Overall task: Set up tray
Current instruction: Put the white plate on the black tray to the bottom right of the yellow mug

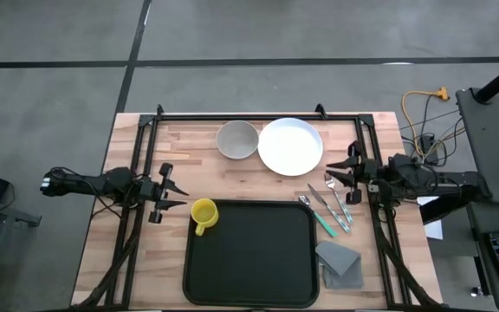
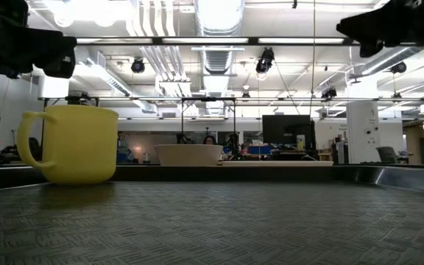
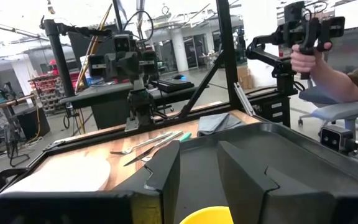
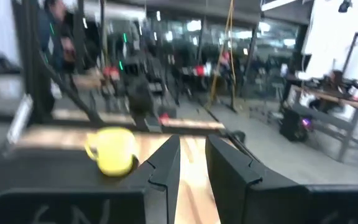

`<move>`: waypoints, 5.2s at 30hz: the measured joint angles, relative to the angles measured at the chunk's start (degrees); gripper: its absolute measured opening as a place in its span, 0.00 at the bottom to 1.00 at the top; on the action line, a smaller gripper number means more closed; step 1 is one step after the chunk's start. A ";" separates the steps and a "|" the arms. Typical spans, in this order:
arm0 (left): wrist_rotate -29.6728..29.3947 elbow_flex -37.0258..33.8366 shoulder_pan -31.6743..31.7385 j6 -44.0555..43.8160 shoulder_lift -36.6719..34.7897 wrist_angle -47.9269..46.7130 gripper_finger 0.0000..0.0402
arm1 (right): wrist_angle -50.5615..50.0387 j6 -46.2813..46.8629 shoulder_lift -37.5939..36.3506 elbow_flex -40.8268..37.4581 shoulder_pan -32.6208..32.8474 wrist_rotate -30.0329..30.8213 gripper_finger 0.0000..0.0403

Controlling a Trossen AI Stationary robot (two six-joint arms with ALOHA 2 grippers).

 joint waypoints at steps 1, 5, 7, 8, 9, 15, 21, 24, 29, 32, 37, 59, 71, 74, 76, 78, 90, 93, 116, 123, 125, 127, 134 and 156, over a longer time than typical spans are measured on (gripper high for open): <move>0.00 0.00 0.00 0.00 0.00 0.02 0.23 | -2.95 -1.46 0.98 1.67 0.04 0.85 0.17; 0.00 0.00 0.00 0.00 0.00 0.00 0.23 | -10.51 -6.28 5.30 7.10 0.02 3.92 0.17; 0.00 0.00 0.00 0.00 0.00 0.00 0.23 | -13.10 -7.32 7.66 9.71 0.02 4.04 0.17; 0.00 0.00 0.00 0.00 0.00 0.00 0.23 | -14.02 -8.02 9.05 11.11 0.02 4.06 0.17; 0.00 0.00 0.00 -0.02 0.00 0.00 0.23 | -15.06 -8.45 10.32 12.44 0.02 4.06 0.17; 0.00 0.00 0.00 -0.02 0.00 0.00 0.23 | -18.07 -11.02 18.33 17.71 0.04 4.06 0.17; 0.00 0.00 0.00 -0.02 0.00 0.00 0.23 | -17.95 -13.11 26.09 18.82 0.04 4.05 0.17; 0.00 0.00 0.00 -0.02 -0.02 -0.01 0.23 | -18.21 -14.04 29.85 18.82 0.04 4.25 0.17; 0.00 0.00 0.01 -0.03 -0.02 0.00 0.23 | -18.16 -15.07 35.37 18.82 -0.03 13.41 0.19; 0.01 0.00 0.00 -0.04 -0.02 0.00 0.23 | -18.19 -15.15 38.29 18.80 -0.03 16.39 0.24; 0.00 0.00 0.01 -0.04 -0.02 0.00 0.23 | -17.58 -15.19 42.55 18.80 -0.04 16.39 0.34; 0.02 0.00 0.00 -0.04 -0.02 0.00 0.23 | -12.90 -10.48 57.29 20.51 -3.64 8.21 0.45; 0.00 0.00 0.01 -0.04 -0.02 -0.01 0.23 | -13.46 -11.53 69.39 25.44 -5.24 6.81 0.44; 0.01 0.00 0.00 -0.04 -0.02 0.00 0.23 | -13.47 -10.52 71.62 26.59 -6.33 6.81 0.42; 0.02 0.00 0.01 -0.04 -0.02 -0.01 0.23 | -13.58 -9.22 72.64 27.18 -7.47 6.81 0.41; 0.02 0.00 0.00 -0.04 -0.02 0.00 0.23 | -13.65 -8.22 73.35 27.28 -8.74 6.77 0.40; 0.00 0.00 0.00 -0.04 -0.02 -0.02 0.23 | -15.85 -7.52 78.32 27.30 -12.20 6.40 0.36; 0.00 0.00 0.02 -0.04 -0.02 -0.01 0.23 | -15.81 -7.81 78.85 28.05 -12.68 6.85 0.34; 0.02 0.00 0.02 -0.04 -0.02 0.00 0.23 | -21.48 -6.57 74.75 28.38 -12.94 14.64 0.02; 0.02 0.00 0.02 -0.04 -0.02 -0.01 0.23 | -24.48 -4.43 68.43 28.38 -11.88 14.60 0.02; 0.02 0.00 0.01 -0.04 -0.02 0.00 0.23 | -25.58 -4.31 66.38 28.38 -10.75 14.57 0.02; 0.00 0.00 0.02 -0.04 -0.02 -0.02 0.23 | -27.05 -4.84 64.48 28.38 -9.12 14.53 0.02; 0.02 0.00 0.02 -0.04 -0.02 0.00 0.23 | -30.86 -10.15 59.80 28.36 0.10 14.31 0.02; 0.02 -0.02 0.00 -0.04 -0.02 0.00 0.23 | -37.78 -20.01 72.27 43.71 23.17 7.58 0.02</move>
